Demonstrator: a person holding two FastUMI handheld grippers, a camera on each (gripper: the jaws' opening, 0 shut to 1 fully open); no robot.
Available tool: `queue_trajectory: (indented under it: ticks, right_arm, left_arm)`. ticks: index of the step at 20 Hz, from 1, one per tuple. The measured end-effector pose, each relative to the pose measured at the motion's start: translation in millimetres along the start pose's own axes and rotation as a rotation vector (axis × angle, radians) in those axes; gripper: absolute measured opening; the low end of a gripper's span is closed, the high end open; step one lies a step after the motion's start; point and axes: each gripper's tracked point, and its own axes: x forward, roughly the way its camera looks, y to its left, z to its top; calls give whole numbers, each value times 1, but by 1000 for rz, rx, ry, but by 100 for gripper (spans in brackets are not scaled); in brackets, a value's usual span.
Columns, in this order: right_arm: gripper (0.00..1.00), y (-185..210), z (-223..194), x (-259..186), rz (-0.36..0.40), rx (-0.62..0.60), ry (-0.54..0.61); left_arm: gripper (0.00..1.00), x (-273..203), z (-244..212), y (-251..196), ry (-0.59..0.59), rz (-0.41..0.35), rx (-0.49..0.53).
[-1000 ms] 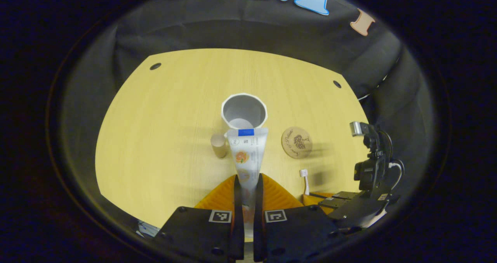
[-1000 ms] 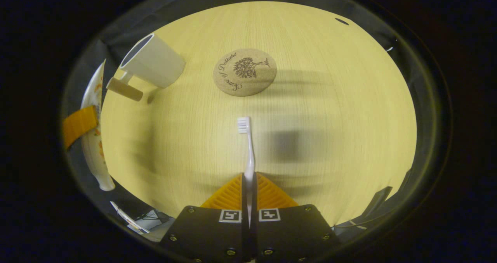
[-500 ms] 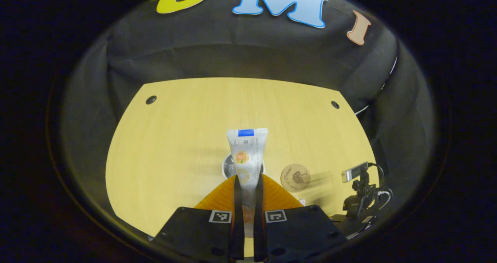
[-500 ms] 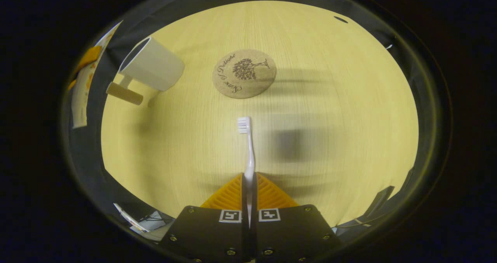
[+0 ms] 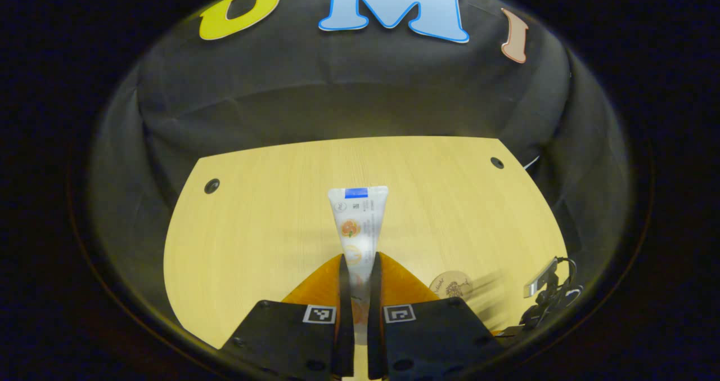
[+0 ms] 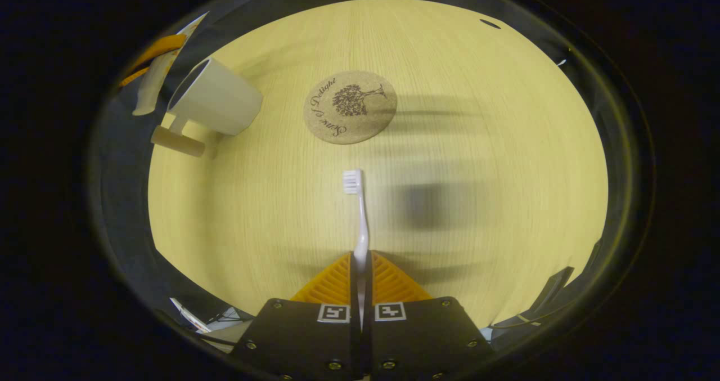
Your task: Put the toothbrush and toothpaste on the desktop into the cup, then pick up the cup and place it on the coaster on the desktop.
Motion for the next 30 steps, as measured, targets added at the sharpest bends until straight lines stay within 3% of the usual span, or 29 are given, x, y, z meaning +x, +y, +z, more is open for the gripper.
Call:
queue_trajectory:
  ticks: [8, 20, 25, 28, 30]
  right_arm:
    - [2, 0, 1, 1, -4, 21, 12]
    - [2, -1, 1, 1, -8, 34, 2]
    - [2, -1, 1, 1, 3, 49, -7]
    - [2, -1, 1, 1, 12, 64, -14]
    - [2, -1, 1, 1, 20, 74, -22]
  left_arm:
    - [17, 32, 3, 2, -87, -25, -69]
    - [17, 26, -15, -11, -196, -29, -36]
    - [30, 27, -30, -13, -162, -54, -54]
    - [60, 24, -41, -9, -146, -51, -69]
    - [55, 18, -40, -12, -164, -53, -57]
